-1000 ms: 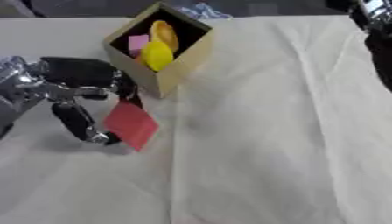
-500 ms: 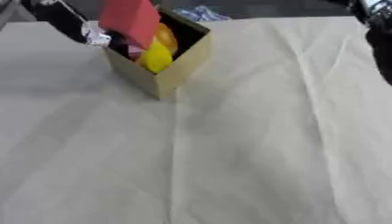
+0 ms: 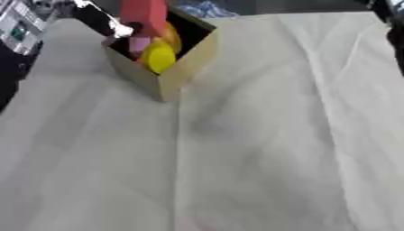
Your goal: Pick up objects on the table and place them in the box.
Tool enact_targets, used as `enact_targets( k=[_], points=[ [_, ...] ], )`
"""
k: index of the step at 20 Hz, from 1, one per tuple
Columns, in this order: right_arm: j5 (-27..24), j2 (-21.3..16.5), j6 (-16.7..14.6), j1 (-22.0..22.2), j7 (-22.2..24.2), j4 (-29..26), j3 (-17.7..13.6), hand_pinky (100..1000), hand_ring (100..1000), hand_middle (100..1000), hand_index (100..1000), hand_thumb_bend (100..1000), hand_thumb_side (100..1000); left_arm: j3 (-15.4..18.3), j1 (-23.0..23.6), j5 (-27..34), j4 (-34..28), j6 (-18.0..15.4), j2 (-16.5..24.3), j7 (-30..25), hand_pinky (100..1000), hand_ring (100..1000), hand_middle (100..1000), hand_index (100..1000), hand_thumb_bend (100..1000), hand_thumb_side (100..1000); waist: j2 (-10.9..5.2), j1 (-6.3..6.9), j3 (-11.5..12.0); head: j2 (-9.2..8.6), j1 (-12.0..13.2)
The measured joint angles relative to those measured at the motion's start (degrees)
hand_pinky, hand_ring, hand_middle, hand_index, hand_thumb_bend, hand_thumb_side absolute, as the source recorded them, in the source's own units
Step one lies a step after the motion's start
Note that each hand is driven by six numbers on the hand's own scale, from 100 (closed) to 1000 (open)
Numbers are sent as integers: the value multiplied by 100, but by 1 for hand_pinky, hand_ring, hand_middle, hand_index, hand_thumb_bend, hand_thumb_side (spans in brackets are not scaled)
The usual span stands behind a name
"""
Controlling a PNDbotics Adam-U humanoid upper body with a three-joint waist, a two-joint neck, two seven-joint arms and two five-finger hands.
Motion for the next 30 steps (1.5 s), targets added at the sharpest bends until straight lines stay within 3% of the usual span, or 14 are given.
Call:
enact_targets(
  k=[1, 3, 7, 14, 15, 17, 21, 26, 30],
  points=[
    [0, 0, -2, -11, 2, 0, 0, 888, 861, 683, 843, 100, 710, 46, 0, -83, 109, -28, -36, 50, 814, 752, 765, 868, 401, 491, 4, 0, -5, -4, 11],
    [0, 0, -3, -19, 3, 0, 1, 888, 861, 683, 843, 100, 711, 130, 1, -248, 281, -65, -82, 146, 852, 812, 839, 932, 538, 612, 6, -5, -10, -6, 16],
    [0, 0, 1, -13, 1, 0, 0, 888, 861, 682, 843, 100, 712, 251, 15, -559, 346, -86, -91, 446, 870, 834, 864, 965, 640, 621, 9, -16, 1, -19, 15],
    [0, 0, 27, 34, 0, 0, 0, 888, 860, 682, 842, 100, 711, 372, 65, -669, -32, 76, -76, 841, 860, 818, 843, 951, 587, 591, -27, -19, 47, 8, -2],
    [0, 1, 30, 35, -1, 0, 0, 888, 860, 683, 842, 100, 707, 372, 67, -646, -76, 95, -74, 853, 848, 793, 808, 912, 469, 563, -34, -19, 48, 10, -10],
    [0, 1, 34, 43, -6, 0, -1, 887, 860, 684, 842, 100, 703, 378, 140, -502, -318, 145, -28, 914, 844, 773, 784, 884, 386, 572, -77, -20, 89, 39, -39],
    [13, 1, -9, 27, -41, -1, -3, 887, 861, 688, 843, 100, 688, 449, 700, 434, -1628, 520, 337, 1308, 839, 727, 729, 844, 294, 560, -206, -21, 176, 107, -84],
    [133, 24, -192, -59, -144, -1, -8, 887, 862, 698, 848, 100, 668, 669, 2211, 2526, -4064, 1235, 862, 2179, 838, 705, 703, 841, 250, 593, -237, -58, 289, 185, -185],
    [250, 129, -347, -130, -221, -2, -22, 891, 864, 708, 857, 100, 660, 1084, 3411, 3945, -5621, 1592, 892, 2970, 844, 706, 706, 846, 254, 643, -287, -144, 338, 209, -276]
  ],
)
